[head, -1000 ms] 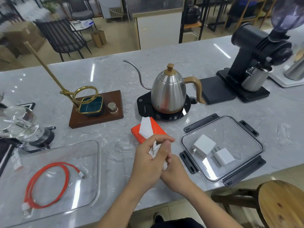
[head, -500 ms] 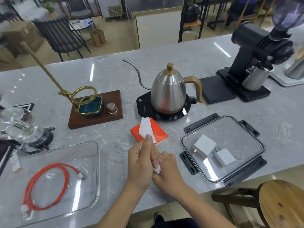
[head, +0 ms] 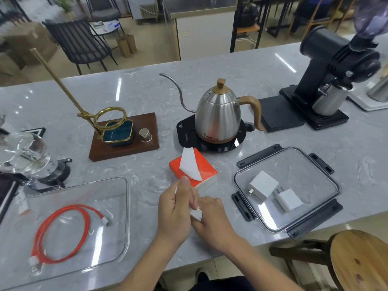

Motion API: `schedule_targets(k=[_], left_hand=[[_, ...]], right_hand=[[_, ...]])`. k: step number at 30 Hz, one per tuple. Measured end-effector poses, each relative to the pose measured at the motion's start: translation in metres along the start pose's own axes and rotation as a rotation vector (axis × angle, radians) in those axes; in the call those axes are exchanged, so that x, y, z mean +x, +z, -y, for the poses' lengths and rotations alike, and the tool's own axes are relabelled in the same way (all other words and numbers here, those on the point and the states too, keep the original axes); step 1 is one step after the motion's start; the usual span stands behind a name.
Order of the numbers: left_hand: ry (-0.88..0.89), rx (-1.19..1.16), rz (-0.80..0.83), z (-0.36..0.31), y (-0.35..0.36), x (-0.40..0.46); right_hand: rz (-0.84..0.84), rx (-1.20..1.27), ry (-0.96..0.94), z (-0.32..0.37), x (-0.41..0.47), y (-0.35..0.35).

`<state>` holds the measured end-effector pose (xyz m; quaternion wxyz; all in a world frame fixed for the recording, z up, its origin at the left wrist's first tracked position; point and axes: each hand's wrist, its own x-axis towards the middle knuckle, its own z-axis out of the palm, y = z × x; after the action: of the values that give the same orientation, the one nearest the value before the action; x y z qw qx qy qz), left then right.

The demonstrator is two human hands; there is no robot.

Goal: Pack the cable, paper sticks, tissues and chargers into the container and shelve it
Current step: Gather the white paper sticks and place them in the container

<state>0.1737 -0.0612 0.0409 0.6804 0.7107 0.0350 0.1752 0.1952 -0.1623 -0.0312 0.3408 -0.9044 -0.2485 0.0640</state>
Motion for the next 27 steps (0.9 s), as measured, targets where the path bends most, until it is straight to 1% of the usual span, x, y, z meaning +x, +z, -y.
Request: schedule_targets(k=[6,10,15,27], left_hand=[[0.003,-0.018,-0.052,-0.001,-0.014,-0.001],[-0.004,-0.013,-0.102,-0.002,-0.022,-0.003],[-0.043,0.008,-0.141,0.000,-0.027,-0.006],[-0.112,0.003,-0.149,-0.007,-0.028,-0.006]], right_hand=[[0.021,-0.055,-0.011,0.005,-0.004,-0.009],[0.040,0.025,0.031,0.012,-0.006,-0.019],[0.056,0.022,0.064,0.017,-0.013,-0.020],[0.079,0.062,0.089,0.022,-0.017,-0.026]])
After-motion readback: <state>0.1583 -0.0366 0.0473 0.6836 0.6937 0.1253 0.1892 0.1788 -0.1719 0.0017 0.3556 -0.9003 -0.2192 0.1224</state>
